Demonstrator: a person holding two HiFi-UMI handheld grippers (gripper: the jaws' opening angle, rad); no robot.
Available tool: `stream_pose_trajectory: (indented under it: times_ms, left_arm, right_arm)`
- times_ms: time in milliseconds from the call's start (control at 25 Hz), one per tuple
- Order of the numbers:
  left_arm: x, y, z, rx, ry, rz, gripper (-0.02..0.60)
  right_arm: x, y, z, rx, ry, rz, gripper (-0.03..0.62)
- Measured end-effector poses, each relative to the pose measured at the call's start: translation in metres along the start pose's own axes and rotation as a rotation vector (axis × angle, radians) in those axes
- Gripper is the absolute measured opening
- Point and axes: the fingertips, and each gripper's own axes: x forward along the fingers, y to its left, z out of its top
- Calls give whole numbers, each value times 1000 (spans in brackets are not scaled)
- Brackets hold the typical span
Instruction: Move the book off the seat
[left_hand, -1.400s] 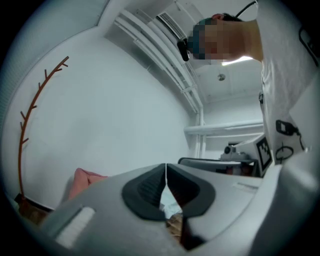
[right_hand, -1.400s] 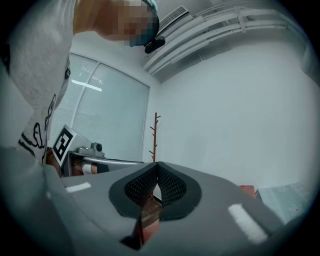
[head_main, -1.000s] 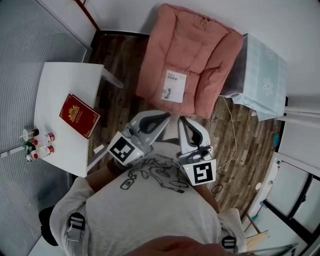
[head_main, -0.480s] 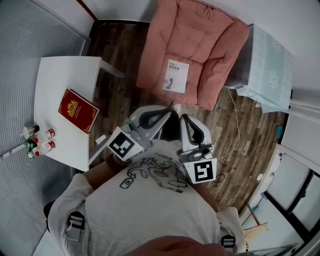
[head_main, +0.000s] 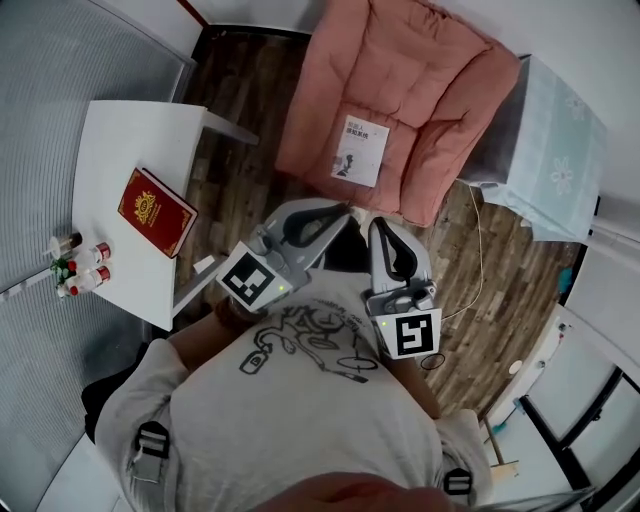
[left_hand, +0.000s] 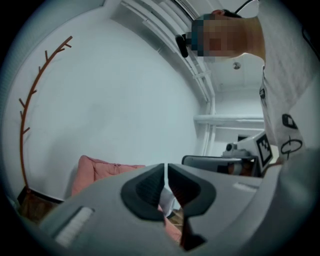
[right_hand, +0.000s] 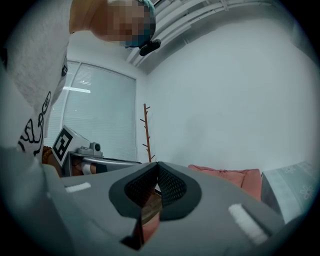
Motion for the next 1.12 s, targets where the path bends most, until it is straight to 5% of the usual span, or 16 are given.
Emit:
stream_pose_trajectory:
  times_ms: [640,1120]
  left_arm:
    - [140,50,-51,-2,108,112,32]
    - [187,100,-135,-6,182,73,49]
  right_arm:
    - [38,-147,-52,23,85,94,5]
    - [73,-195,-144,71,177,93,23]
